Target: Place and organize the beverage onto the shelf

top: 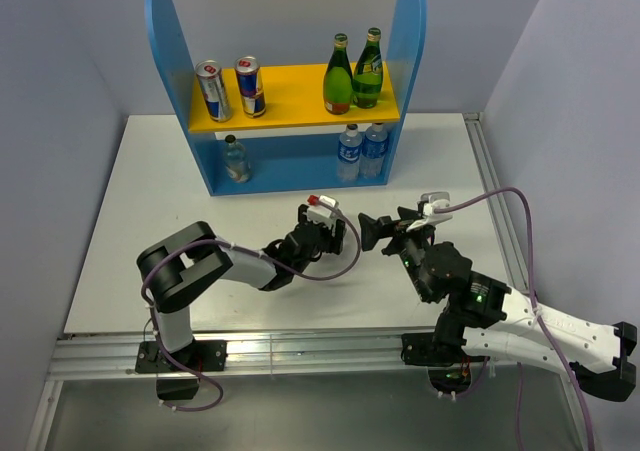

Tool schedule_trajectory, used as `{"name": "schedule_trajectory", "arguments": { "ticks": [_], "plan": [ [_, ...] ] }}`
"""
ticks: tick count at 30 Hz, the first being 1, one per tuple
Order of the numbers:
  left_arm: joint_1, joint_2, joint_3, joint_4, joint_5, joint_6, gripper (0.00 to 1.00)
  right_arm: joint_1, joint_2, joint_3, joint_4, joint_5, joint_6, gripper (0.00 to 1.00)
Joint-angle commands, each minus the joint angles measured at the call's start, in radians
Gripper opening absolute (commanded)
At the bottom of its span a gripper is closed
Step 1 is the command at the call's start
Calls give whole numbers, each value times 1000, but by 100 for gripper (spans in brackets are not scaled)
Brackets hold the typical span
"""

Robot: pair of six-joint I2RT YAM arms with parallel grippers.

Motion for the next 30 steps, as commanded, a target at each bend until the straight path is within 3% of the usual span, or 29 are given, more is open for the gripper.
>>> {"name": "schedule_trajectory", "arguments": {
  "ticks": [1, 17, 30],
  "plan": [
    [17, -33, 12, 33, -104, 37, 0, 4, -4, -7, 41, 14, 7, 100],
    [344, -119, 61, 36, -22, 61, 0, 4, 19, 0, 41, 8, 4, 100],
    [445, -124, 118, 47, 21, 78, 0, 4, 59, 0, 66, 12, -8, 100]
  ]
}}
